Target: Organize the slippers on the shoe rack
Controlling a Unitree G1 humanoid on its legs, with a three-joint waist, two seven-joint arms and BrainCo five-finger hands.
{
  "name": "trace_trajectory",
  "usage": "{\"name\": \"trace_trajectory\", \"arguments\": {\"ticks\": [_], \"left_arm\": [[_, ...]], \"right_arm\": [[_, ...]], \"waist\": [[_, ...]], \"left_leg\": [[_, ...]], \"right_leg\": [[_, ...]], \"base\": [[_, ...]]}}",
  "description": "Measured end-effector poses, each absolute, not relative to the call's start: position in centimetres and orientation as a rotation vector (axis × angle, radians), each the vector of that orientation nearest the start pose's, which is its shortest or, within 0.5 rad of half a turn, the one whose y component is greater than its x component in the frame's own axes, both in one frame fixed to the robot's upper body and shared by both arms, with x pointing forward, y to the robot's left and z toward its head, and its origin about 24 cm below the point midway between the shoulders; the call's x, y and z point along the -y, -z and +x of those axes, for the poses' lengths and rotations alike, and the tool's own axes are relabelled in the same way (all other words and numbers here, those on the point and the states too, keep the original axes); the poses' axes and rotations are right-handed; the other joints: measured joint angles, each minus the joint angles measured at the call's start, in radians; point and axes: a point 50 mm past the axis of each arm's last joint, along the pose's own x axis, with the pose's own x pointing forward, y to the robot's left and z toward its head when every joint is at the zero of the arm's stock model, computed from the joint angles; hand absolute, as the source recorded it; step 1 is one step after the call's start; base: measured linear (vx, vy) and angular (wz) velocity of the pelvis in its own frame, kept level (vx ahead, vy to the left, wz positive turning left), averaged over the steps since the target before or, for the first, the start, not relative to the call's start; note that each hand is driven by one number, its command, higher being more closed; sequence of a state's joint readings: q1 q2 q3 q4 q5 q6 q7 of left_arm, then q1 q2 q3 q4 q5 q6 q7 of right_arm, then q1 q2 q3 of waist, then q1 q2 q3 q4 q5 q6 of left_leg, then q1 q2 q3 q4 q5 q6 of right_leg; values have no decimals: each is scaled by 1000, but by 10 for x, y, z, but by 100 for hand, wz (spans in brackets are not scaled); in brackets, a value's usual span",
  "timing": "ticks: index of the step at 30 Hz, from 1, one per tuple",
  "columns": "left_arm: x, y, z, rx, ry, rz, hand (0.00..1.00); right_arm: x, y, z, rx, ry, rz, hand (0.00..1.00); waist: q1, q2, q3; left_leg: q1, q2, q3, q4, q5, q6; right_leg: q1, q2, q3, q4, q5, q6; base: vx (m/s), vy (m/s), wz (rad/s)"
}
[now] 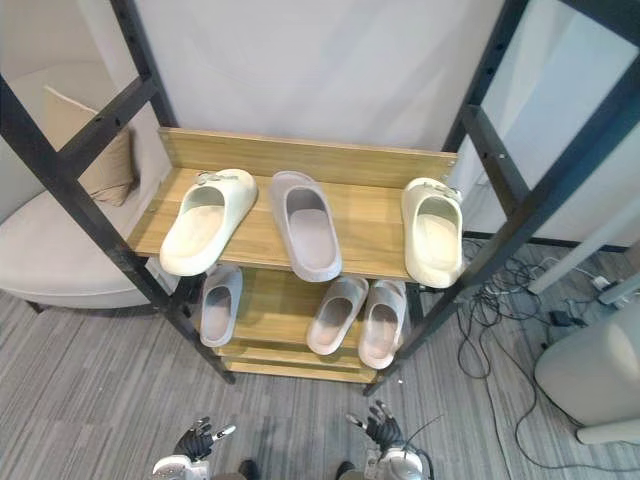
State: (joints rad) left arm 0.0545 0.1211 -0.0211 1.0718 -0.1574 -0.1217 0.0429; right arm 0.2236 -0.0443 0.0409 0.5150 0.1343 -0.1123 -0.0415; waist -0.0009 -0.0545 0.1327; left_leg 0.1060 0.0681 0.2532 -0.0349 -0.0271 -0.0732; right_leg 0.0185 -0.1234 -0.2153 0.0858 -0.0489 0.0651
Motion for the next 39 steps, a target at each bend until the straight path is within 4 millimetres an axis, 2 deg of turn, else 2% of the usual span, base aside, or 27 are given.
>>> {"name": "trace_trajectory", "arguments": {"ticks": [1, 3, 7, 8, 13, 14, 20, 23, 26, 29, 39], "left_arm": [[-201, 155, 108, -1000, -188, 10, 0], [-202, 156, 107, -1003, -188, 15, 0], [-201, 156, 105, -1006, -173, 29, 0], [-200, 156, 106, -1006, -153, 44, 0], [-199, 155, 106, -997, -131, 64, 0], [-197, 154, 107, -980, -107, 78, 0], [-195, 154, 106, -975, -87, 88, 0], [-196, 153, 107, -971, -93, 80, 0], [-193, 152, 110, -954, -89, 73, 0], [-193, 152, 111, -952, -83, 67, 0], [-198, 151, 111, -951, -108, 51, 0]], "right_arm": [[169, 86, 154, -535, 109, 41, 0], [170, 76, 156, -486, 109, 28, 0], [172, 40, 157, -326, 113, -8, 0], [173, 25, 158, -263, 111, -25, 0], [172, -3, 166, -122, 102, -48, 0], [166, -32, 178, 20, 64, -91, 0], [162, -50, 196, 123, 13, -145, 0], [155, -86, 216, 304, -39, -181, 0], [144, -113, 229, 440, -78, -178, 0], [137, -126, 235, 503, -105, -168, 0], [134, -152, 257, 606, -114, -171, 0]], "waist": [[-10, -6, -4], [-13, -9, -6], [-18, -11, -7], [-24, -10, -8], [-27, -11, -8], [-23, -9, -9], [-14, -4, -14], [-6, -2, -15], [16, -4, -21], [17, -7, -21], [24, -23, -18]], "left_leg": [[6, -1, 17, 1, -1, 1], [9, -1, 26, 1, -1, 1], [39, -1, 65, 4, -12, 0], [42, -4, 67, 5, -15, 0], [45, -7, 67, 5, -22, -6], [45, -8, 64, 5, -19, -1], [48, -10, 48, 2, -27, 6], [34, -18, 10, 1, -22, 14], [34, -22, 6, 1, -21, 15], [34, -25, -14, 0, -23, 17], [16, -30, -43, -18, -18, 21]], "right_leg": [[-8, 0, 17, 9, 1, 1], [-15, 0, 27, 16, 1, 2], [-17, 2, 66, 30, 1, 2], [-16, 2, 72, 32, 1, 3], [-16, -1, 76, 32, 4, 6], [-13, -1, 72, 28, 5, 7], [8, -5, 57, 10, 6, 14], [20, -14, 23, -5, 11, 19], [26, -17, 15, -7, 12, 19], [46, -19, -1, -24, 12, 20], [51, -21, -34, -41, 10, 22]], "base": [[-38, 25, -34], [-30, 16, -26], [-31, 15, -29], [-23, 8, -14], [-6, 2, -2], [20, -8, 3], [30, -4, 7], [27, -6, 30], [57, 3, 10], [46, -12, 20], [18, -19, 8]]}}
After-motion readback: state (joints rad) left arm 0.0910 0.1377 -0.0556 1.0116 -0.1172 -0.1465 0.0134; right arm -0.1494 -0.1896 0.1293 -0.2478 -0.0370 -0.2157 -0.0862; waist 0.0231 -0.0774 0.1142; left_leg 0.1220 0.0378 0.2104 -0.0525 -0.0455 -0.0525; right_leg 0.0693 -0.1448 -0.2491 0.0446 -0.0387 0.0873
